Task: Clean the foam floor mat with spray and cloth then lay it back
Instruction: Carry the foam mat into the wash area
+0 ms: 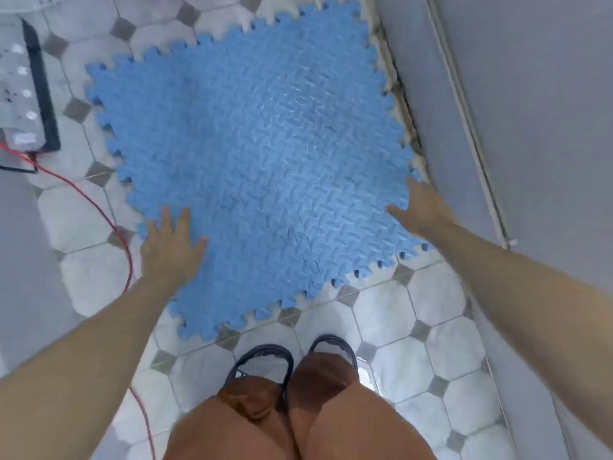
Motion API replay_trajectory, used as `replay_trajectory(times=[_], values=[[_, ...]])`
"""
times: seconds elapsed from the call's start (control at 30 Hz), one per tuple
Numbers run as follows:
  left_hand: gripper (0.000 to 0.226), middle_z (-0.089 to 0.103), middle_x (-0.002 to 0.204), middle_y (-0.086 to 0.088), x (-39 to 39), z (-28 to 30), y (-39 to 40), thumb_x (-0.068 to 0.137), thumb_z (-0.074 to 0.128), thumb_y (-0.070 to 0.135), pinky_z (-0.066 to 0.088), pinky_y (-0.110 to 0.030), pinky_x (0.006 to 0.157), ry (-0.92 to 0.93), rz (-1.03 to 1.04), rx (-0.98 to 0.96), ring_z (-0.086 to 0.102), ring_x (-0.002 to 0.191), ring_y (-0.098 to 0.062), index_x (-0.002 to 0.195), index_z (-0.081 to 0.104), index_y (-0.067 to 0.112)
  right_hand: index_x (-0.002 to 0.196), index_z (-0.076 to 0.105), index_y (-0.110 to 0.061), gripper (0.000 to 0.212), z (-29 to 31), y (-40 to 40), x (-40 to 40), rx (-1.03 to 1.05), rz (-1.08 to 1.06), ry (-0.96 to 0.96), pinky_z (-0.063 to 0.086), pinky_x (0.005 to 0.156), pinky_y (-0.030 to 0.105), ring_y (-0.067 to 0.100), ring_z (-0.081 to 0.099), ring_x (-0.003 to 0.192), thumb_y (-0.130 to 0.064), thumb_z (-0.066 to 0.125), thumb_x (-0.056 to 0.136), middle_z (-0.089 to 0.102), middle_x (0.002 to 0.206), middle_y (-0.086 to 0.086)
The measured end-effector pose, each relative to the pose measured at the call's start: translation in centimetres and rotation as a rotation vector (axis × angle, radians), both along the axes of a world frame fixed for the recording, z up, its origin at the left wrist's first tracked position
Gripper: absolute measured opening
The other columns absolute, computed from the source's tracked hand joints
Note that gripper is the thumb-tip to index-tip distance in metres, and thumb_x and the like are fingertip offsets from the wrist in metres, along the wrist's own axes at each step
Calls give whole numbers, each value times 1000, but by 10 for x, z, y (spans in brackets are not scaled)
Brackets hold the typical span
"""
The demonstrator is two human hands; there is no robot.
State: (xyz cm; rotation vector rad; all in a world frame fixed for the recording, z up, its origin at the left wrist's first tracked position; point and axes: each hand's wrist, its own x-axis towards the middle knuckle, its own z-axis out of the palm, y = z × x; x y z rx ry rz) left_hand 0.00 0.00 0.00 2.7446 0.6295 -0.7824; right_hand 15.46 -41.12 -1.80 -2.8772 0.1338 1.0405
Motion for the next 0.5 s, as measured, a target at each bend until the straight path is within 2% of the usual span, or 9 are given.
replay_trajectory(times=[0.07, 0.13, 0.2, 0.3, 0.4, 0.5], values=[[79, 1, 159, -23, -1, -26, -1, 95, 45, 48, 13, -56, 113, -3, 199, 86, 6, 142, -48, 153, 9, 8, 158, 7, -23, 89, -25, -2, 11, 1, -30, -50, 27, 117, 48, 37, 21, 147, -58, 54, 91, 9, 164, 14], [93, -2, 159, -24, -5, -49, -2, 92, 45, 57, 8, -55, 114, 27, 452, 71, 1, 144, -45, 152, -1, 4, 158, 0, -26, 93, -45, -6, 21, 20, -91, -49, 20, 120, 46, 35, 12, 150, -63, 52, 90, 1, 165, 14], [105, 5, 157, -26, -14, -66, -7, 86, 47, 67, 12, -55, 113, -13, 657, 28, 11, 143, -46, 152, -5, 5, 157, -2, -31, 97, -62, -13, 21, 55, -154, -64, 13, 121, 46, 34, 6, 151, -72, 49, 85, -1, 165, 15], [112, 23, 149, -29, -24, -79, -9, 77, 45, 79, 25, -56, 108, -106, 748, 66, 33, 131, -49, 153, 0, 9, 156, 0, -36, 99, -73, -14, 14, 83, -214, -137, 12, 121, 49, 36, 7, 150, -81, 46, 80, 4, 164, 15], [117, 25, 147, -28, -22, -79, -7, 69, 53, 81, 28, -56, 108, -134, 826, 72, 36, 130, -48, 153, 2, 19, 156, 8, -33, 99, -72, -8, 11, 131, -270, -143, 19, 119, 50, 38, 13, 147, -75, 54, 80, 13, 160, 17], [118, 24, 147, -26, -16, -66, 2, 64, 60, 79, 29, -55, 108, -161, 910, 35, 36, 130, -47, 153, 5, 23, 153, 24, -34, 96, -53, -4, 16, 211, -374, -162, 27, 117, 42, 35, 26, 143, -71, 64, 75, 26, 152, 16]])
